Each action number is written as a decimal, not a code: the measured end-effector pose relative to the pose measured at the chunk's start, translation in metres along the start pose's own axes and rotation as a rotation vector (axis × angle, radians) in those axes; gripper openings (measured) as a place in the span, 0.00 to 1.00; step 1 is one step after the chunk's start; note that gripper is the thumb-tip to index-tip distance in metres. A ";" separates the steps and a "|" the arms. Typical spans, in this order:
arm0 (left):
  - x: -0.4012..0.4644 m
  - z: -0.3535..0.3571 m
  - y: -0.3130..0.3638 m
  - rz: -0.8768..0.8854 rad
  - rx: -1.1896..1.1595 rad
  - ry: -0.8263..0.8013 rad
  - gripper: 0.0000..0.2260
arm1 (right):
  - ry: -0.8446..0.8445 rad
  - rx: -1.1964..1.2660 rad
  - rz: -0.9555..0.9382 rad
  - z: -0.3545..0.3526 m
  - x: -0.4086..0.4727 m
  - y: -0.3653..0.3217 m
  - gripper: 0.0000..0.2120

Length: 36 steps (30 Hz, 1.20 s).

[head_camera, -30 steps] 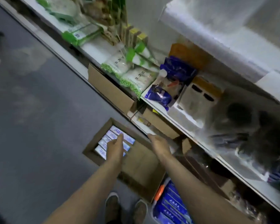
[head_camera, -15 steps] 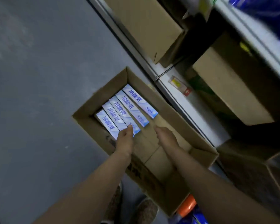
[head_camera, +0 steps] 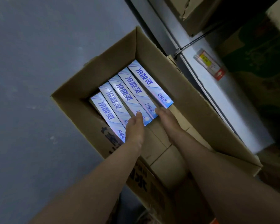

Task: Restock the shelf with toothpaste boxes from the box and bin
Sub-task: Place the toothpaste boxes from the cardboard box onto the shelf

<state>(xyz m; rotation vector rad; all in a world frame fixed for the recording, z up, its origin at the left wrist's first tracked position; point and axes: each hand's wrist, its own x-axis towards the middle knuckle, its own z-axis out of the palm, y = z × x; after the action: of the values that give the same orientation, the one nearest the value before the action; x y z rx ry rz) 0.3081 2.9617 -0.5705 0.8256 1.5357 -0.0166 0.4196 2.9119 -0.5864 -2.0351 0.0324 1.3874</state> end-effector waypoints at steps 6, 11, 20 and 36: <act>0.015 0.014 0.005 -0.054 -0.090 -0.058 0.30 | 0.018 0.022 -0.036 0.001 0.009 0.004 0.32; 0.019 0.013 0.007 -0.131 -0.144 -0.027 0.25 | 0.118 0.102 -0.061 -0.007 -0.003 0.007 0.31; -0.017 -0.006 0.022 -0.170 -0.262 -0.035 0.21 | 0.186 0.228 -0.085 0.004 -0.042 0.000 0.30; -0.201 -0.056 0.102 -0.103 -0.504 -0.221 0.16 | 0.440 0.555 -0.121 -0.047 -0.242 -0.103 0.13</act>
<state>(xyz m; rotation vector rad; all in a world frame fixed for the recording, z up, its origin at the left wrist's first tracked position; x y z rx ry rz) 0.2920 2.9673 -0.3389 0.3311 1.2916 0.1912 0.3907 2.8863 -0.3217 -1.7840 0.4288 0.7251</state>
